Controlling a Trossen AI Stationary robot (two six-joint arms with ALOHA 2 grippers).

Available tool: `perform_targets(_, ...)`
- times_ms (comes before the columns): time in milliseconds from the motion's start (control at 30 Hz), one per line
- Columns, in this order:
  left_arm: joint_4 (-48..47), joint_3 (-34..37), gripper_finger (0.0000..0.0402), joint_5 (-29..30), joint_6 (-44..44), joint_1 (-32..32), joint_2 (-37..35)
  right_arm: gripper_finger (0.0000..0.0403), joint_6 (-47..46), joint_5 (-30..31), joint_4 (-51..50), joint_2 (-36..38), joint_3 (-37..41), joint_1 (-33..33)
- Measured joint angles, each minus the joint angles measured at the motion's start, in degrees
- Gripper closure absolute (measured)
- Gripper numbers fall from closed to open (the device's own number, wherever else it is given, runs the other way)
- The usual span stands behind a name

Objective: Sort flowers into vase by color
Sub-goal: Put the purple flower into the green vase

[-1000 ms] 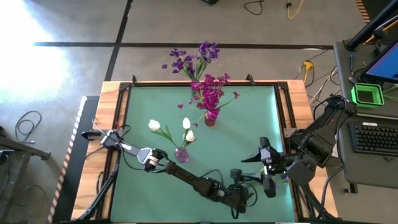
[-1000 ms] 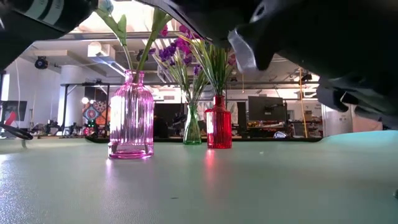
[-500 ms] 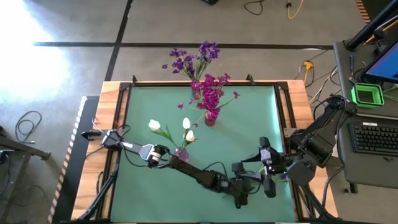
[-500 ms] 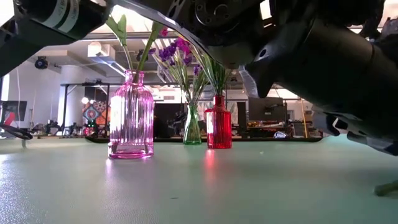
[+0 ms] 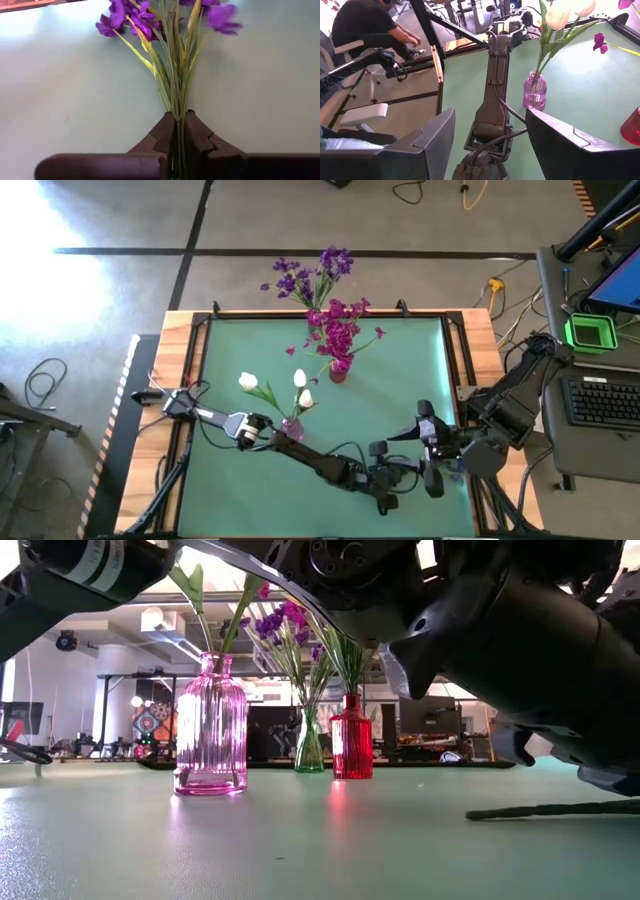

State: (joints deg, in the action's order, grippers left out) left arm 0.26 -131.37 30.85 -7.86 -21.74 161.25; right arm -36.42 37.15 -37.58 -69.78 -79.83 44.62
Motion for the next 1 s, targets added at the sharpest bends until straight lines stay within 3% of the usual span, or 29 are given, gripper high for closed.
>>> perform_targets(333,-3.5,-0.1,0.0401,2.3,-1.4,0.0,-1.5,0.017,-0.2,0.0,0.7,-0.8,0.0,0.0)
perform_targets(1000,-11.9,0.8,0.0401,1.1,-2.0,-3.6,-9.3,0.017,3.5,-0.1,10.7,-0.6,-0.3,0.0)
